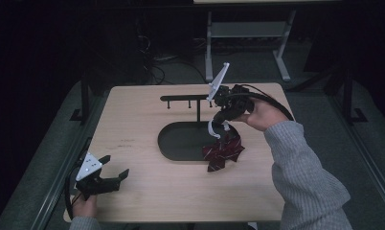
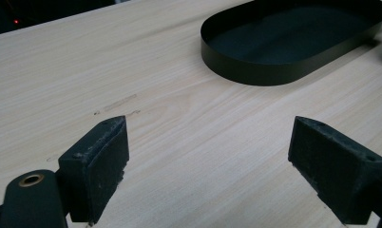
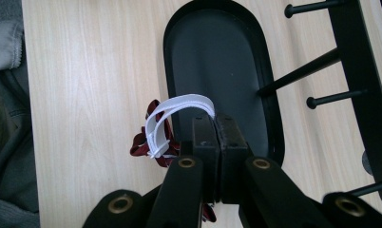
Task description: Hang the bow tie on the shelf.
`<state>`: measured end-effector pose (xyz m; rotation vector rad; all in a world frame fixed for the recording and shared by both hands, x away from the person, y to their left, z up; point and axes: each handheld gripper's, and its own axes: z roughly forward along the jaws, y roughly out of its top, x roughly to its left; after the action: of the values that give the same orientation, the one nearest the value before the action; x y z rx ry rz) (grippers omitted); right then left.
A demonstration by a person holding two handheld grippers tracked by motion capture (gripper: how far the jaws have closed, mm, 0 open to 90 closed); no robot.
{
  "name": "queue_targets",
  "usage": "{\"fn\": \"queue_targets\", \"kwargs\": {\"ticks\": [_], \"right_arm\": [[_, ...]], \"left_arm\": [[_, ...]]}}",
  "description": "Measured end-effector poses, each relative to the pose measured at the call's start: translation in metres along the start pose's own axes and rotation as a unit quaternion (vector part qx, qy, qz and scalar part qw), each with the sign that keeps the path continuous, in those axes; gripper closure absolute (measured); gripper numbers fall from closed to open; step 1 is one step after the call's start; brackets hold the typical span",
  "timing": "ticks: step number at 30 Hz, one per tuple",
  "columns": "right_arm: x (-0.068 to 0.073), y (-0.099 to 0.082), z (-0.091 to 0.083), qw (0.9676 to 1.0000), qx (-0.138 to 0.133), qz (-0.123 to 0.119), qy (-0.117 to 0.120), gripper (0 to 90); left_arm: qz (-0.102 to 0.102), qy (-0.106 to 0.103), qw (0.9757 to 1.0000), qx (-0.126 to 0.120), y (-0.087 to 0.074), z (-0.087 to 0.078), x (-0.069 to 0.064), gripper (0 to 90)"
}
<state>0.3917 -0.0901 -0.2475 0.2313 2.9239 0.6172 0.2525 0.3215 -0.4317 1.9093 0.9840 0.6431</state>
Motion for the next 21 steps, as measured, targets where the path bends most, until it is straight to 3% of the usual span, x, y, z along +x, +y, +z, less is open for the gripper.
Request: {"fn": "queue_targets", "kwargs": {"ticks": [21], "right_arm": [[-0.022, 0.013, 0.002, 1.0000, 0.002, 0.004, 0.003, 88.4]], "left_arm": [[0.003, 0.001, 1.0000, 0.001, 0.000, 0.000, 0.000, 13.1]]}}
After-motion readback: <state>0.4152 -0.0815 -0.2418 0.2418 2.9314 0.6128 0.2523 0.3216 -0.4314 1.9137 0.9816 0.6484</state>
